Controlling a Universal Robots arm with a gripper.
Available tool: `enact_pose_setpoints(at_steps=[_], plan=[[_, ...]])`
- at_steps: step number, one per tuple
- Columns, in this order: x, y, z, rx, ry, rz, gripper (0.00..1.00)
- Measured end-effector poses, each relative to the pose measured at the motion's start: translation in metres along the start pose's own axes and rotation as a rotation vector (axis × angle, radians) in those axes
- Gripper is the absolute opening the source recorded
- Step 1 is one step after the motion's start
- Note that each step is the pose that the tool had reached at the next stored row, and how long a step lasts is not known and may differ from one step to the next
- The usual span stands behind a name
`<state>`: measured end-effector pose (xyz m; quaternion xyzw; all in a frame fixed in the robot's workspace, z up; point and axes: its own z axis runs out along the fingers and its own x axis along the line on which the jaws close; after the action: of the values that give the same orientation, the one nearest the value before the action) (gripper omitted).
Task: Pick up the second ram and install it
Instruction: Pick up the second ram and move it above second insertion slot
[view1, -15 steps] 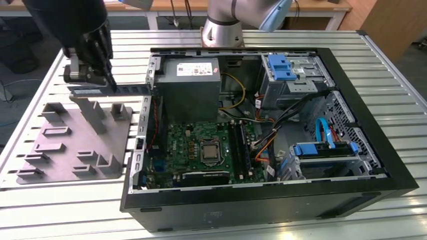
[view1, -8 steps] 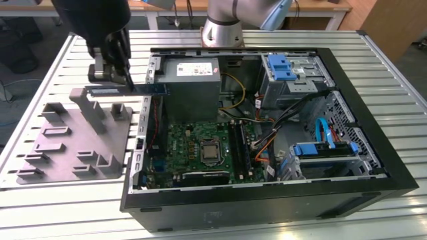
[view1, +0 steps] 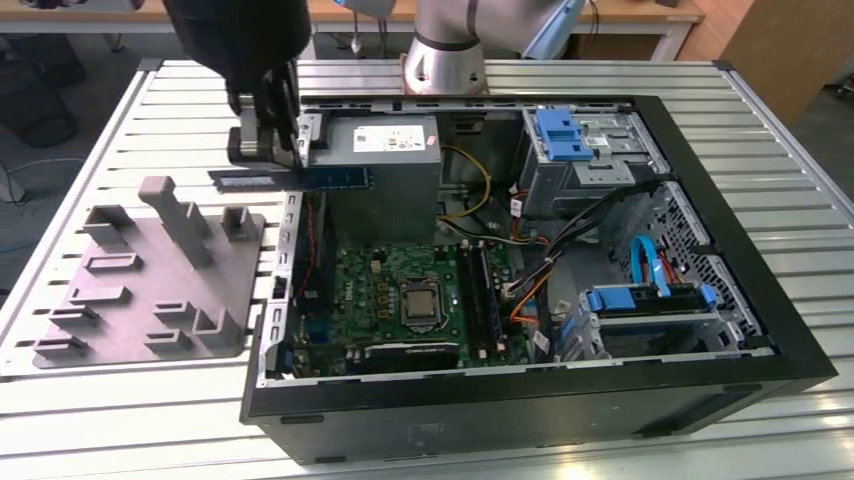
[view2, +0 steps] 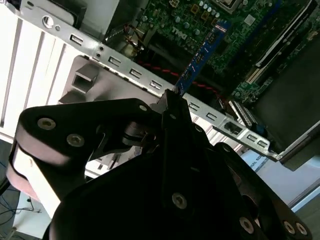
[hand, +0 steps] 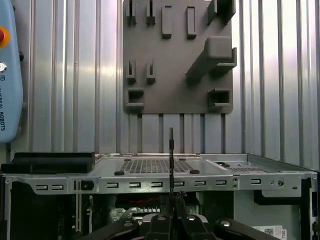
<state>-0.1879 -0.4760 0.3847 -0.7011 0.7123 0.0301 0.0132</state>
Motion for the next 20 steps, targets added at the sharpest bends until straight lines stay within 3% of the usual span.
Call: enact_pose_setpoints(at_steps=[20], plan=[[-0.0012, -0.0751, -0.0016, -0.0002, 0.0000, 0.000, 0.14]])
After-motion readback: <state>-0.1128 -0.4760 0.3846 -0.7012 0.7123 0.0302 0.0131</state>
